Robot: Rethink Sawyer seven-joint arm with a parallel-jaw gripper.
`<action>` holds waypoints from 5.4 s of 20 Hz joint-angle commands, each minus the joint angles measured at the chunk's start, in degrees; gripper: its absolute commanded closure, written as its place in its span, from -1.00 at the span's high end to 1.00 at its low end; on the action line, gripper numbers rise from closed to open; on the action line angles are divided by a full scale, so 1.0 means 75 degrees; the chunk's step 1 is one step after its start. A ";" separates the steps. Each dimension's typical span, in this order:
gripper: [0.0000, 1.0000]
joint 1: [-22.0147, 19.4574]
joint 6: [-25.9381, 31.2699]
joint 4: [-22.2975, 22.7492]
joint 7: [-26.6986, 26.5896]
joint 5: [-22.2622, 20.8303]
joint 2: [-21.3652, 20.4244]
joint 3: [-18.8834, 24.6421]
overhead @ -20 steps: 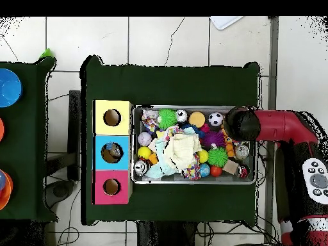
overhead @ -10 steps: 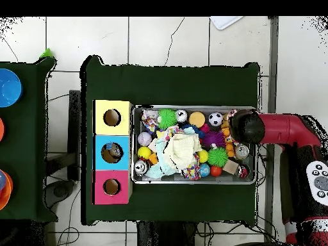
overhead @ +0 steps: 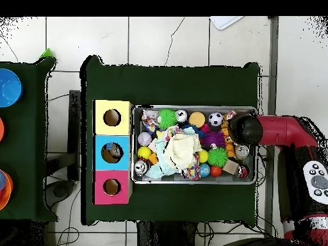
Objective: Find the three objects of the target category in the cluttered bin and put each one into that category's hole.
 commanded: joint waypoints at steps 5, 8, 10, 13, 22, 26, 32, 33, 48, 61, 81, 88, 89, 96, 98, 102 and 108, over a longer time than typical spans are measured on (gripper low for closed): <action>1.00 0.0157 0.1081 0.0455 -0.0626 0.0038 0.0383 -0.0303; 1.00 0.0168 0.1212 0.0533 -0.0679 0.0051 0.0346 -0.0398; 1.00 0.0177 0.1361 0.0633 -0.0706 0.0109 0.0269 -0.0456; 1.00 0.0223 0.1559 0.0752 -0.0790 0.0153 0.0183 -0.0519; 1.00 0.0437 0.1768 0.0855 -0.0769 -0.0052 0.0129 -0.0807; -1.00 0.0159 0.1159 0.1119 -0.0362 0.0284 0.0141 -0.0580; -1.00 -0.0038 0.0796 0.1244 -0.0401 0.0397 0.0172 -0.0354; -1.00 -0.0012 0.0841 0.1247 -0.0296 0.0429 0.0124 -0.0401; -1.00 0.0687 0.2034 0.2994 0.0825 0.2402 -0.2136 -0.0512; -1.00 0.1643 0.2209 0.3299 0.1406 0.3521 -0.2678 -0.1288; -1.00 0.0992 0.0354 0.3512 0.0486 0.3228 -0.1931 -0.1215; -1.00 0.0820 -0.0604 0.3681 0.0533 0.2662 -0.1484 -0.1425; -1.00 0.0773 -0.0701 0.3711 0.0536 0.2655 -0.1404 -0.1420; -1.00 0.0511 -0.1930 0.3981 0.0874 0.2532 -0.0854 -0.1492; 1.00 0.0365 -0.2351 0.4098 0.0843 0.2508 -0.0813 -0.1407; 1.00 0.0187 -0.2500 0.4156 0.0781 0.2593 -0.0690 -0.1298; 1.00 0.0042 -0.2043 0.4007 0.0320 0.2644 -0.0861 -0.1205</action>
